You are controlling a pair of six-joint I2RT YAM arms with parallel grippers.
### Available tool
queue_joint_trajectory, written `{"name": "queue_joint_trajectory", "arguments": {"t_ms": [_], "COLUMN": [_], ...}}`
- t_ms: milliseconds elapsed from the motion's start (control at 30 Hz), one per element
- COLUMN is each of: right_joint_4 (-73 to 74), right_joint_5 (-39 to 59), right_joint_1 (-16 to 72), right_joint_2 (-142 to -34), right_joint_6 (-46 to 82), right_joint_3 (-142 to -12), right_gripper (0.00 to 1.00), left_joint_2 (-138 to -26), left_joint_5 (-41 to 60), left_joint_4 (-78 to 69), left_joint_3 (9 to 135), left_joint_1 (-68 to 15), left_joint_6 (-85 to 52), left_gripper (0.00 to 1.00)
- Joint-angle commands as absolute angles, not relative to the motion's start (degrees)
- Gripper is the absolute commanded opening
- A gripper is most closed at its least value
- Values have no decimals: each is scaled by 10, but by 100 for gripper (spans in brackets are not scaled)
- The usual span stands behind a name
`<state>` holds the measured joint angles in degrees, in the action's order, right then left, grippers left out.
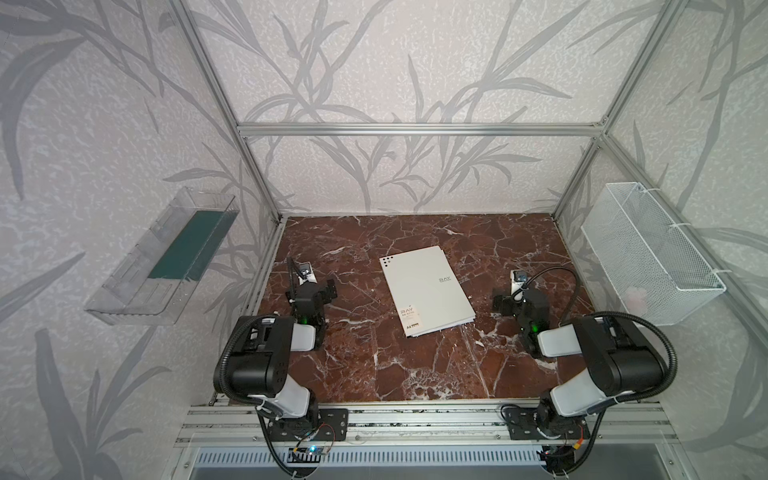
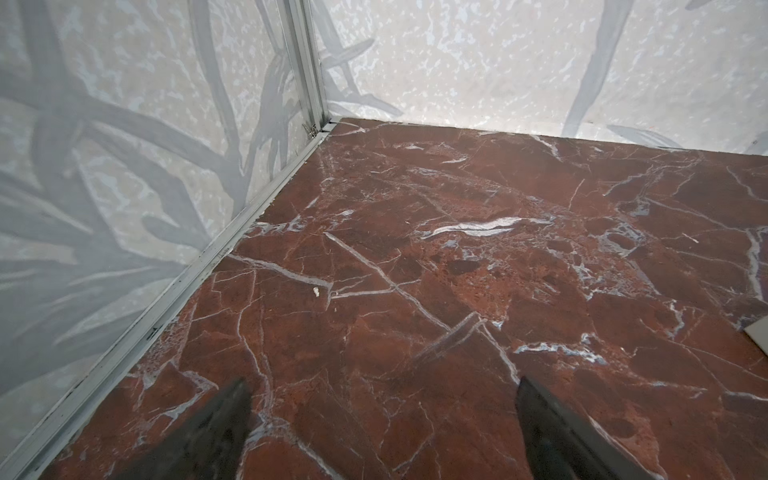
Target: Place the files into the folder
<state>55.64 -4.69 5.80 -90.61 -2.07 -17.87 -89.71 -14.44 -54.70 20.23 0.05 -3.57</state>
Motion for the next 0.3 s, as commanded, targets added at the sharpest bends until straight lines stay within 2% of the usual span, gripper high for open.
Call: {"name": "queue_joint_trajectory", "arguments": {"t_ms": [0,100,167,267], "right_joint_4": [533,597,527,571], "right_joint_5": [-48,-39,-6,-6], "right_joint_1": [55,57,59,59], "right_joint_2": [-883,-913,-897,-912], "right_joint_6": [-23,-35,-50,-51], "right_joint_3": [-206,-202,-223,-211], "right_gripper": [99,99,99,99], "left_joint_2": [-901,-900,-900,-900], "left_joint_5": [-135,-121,-119,-118], "left_joint_4": [-558,-542,-546,-552], "left_joint_3": [210,217,216,212], "left_joint_1": [0,8,9,6], "left_joint_6": [-23,-31,-29,-25], "left_gripper": [99,99,99,99]}}
